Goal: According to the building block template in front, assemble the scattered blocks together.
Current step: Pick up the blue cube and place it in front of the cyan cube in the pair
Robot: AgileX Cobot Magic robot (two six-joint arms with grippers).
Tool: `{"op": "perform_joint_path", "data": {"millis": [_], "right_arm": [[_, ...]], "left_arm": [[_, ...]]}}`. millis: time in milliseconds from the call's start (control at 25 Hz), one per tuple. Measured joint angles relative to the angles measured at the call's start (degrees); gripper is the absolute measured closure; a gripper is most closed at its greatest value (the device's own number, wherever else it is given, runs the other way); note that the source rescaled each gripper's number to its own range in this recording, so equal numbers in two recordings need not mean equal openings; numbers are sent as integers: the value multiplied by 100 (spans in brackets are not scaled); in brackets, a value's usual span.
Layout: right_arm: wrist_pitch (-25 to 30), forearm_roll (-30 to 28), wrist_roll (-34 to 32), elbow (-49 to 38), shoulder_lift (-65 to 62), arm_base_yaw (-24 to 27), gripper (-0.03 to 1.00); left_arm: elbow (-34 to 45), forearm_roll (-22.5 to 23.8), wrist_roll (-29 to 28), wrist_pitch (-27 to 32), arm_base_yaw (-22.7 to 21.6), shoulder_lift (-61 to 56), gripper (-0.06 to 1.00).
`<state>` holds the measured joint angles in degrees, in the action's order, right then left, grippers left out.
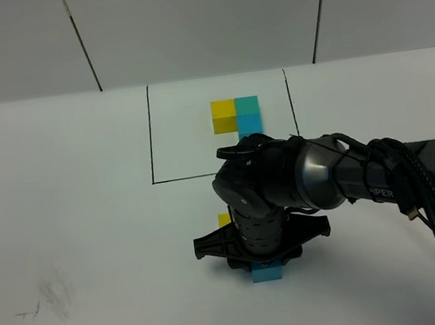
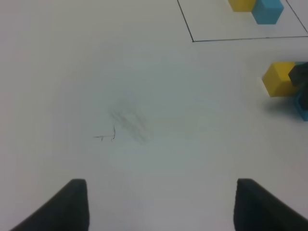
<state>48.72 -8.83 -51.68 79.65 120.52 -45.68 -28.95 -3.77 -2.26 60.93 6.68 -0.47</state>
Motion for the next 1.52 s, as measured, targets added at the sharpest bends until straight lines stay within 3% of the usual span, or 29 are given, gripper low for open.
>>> {"op": "perform_joint_path", "data": {"millis": [1520], "right_arm": [[-7, -109, -47, 27, 1, 85, 78]], "left_arm": [[0, 0, -6, 0, 0, 0, 55]]}}
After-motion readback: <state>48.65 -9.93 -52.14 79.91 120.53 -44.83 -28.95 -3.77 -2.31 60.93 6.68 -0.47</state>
